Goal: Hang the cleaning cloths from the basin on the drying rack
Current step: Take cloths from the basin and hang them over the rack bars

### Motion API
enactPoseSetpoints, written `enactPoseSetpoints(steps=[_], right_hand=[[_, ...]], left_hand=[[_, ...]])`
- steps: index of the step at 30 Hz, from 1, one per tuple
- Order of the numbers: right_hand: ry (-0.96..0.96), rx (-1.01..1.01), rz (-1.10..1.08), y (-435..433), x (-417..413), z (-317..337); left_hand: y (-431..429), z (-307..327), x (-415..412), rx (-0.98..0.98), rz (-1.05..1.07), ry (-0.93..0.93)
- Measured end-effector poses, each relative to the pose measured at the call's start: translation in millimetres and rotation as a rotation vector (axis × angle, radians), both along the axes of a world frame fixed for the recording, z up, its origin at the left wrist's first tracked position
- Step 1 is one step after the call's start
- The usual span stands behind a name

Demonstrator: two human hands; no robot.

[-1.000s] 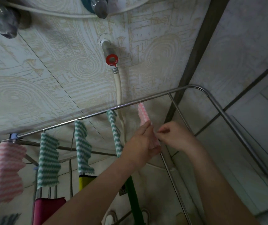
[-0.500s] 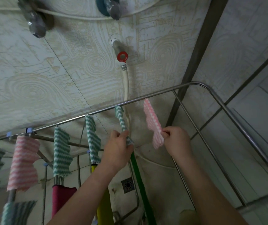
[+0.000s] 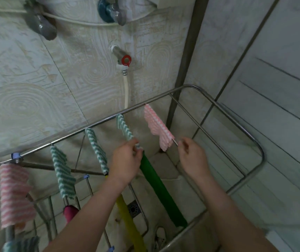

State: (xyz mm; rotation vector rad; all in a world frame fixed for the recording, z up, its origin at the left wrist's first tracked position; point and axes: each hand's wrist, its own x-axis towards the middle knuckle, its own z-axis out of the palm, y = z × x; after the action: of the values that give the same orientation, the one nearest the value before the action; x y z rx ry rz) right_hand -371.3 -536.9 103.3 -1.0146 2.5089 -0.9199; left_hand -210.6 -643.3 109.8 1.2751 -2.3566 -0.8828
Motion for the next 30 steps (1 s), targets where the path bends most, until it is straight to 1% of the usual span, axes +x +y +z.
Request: enactPoseSetpoints(steps=[4,9,12,15,17,18,20,22,25,29,30], right_hand=[[-0.076,-0.075,-0.072,41,41,31],[-0.174,-0.148,-0.186,95,83,54],[-0.166,-0.145,-0.266,132,101,61],[-0.148,-0.149,-0.342,173,114,61],[-0.13,-0.155,-0.432,209,124,62],[-0.127,-0.155,-0.445,214,127,63],[-0.113,-0.115,-0.502,241,139,61],[-0.083,-0.049,-0.601,291,154,53],[-0.056,0.092,-0.664,351,178,37],[-0.177,0.313,-0.747,431,224,18],[-0.21,0.348,-0.803,467,248,13]], left_hand=[[21,17,18,0.003,-0.13,0.094],[53,32,32,0.108,-0.314,0.169],[84,40,37,0.133,-0.454,0.181],[120,47,37,0.097,-0.572,0.175],[153,49,32,0.082,-0.674,0.161],[158,49,32,0.073,-0.687,0.159],[181,47,31,0.054,-0.776,0.13],[223,44,31,0.065,-0.935,0.087],[270,35,35,0.1,-1.127,0.042],[338,11,52,0.061,-1.373,-0.067],[373,4,63,0.052,-1.464,-0.103]])
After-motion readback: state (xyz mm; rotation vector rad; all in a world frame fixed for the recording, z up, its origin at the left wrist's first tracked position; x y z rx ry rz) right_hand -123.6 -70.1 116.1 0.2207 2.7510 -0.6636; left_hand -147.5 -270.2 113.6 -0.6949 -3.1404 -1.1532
